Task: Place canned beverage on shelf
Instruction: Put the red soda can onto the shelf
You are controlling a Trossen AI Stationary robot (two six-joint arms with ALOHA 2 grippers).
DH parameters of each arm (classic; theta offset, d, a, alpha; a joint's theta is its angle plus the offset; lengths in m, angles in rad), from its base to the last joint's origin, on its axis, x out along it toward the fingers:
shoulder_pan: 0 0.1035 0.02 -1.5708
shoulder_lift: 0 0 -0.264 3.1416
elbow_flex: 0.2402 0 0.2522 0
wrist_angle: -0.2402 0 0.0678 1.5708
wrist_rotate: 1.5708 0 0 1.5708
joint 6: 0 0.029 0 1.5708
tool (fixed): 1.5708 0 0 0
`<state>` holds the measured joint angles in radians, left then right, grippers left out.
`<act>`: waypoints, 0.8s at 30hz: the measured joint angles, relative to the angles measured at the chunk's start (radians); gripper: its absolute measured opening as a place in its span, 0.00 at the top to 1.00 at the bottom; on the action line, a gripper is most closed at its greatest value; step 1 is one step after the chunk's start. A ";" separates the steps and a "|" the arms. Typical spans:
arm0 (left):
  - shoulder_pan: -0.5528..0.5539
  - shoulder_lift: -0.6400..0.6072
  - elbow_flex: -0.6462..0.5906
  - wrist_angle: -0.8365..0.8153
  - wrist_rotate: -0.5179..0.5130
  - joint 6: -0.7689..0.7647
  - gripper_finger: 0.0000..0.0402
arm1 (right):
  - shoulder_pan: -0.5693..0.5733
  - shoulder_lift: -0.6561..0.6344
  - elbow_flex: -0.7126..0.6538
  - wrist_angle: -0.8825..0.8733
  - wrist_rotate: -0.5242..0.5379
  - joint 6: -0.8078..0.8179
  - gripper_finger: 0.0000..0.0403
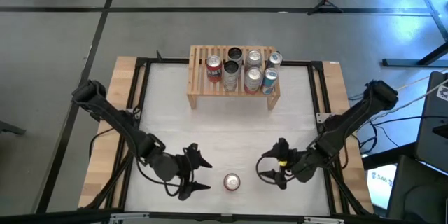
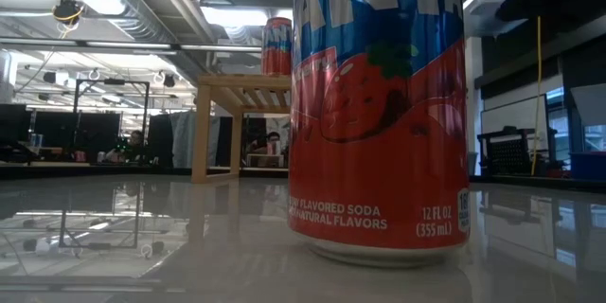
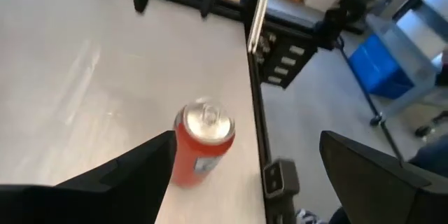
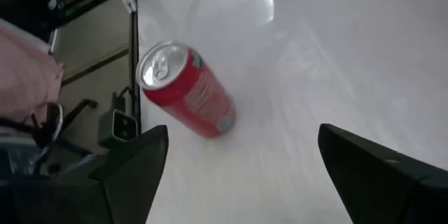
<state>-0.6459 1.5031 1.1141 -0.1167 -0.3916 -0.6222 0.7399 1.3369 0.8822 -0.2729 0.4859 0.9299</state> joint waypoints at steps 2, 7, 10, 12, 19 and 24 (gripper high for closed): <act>0.001 0.020 0.002 0.023 -0.014 0.011 0.14 | 0.000 0.019 0.000 0.016 -0.009 -0.034 0.11; -0.020 0.113 0.002 0.019 -0.057 0.050 0.14 | -0.001 0.076 0.000 0.071 -0.008 -0.087 0.11; -0.027 0.192 0.002 0.032 -0.059 0.040 0.14 | 0.000 0.124 0.000 0.136 -0.020 -0.132 0.11; -0.027 0.244 0.001 0.055 -0.061 0.053 0.14 | 0.000 0.156 0.000 0.175 -0.036 -0.153 0.11; -0.003 0.397 0.000 0.227 -0.067 0.057 0.14 | -0.001 0.267 0.000 0.267 -0.025 -0.201 0.11; 0.019 0.459 0.000 0.285 -0.059 0.059 0.14 | -0.001 0.338 0.000 0.336 0.005 -0.208 0.11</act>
<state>-0.6272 1.9617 1.1145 0.1681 -0.4509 -0.5627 0.7391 1.6748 0.8822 0.0631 0.4913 0.7218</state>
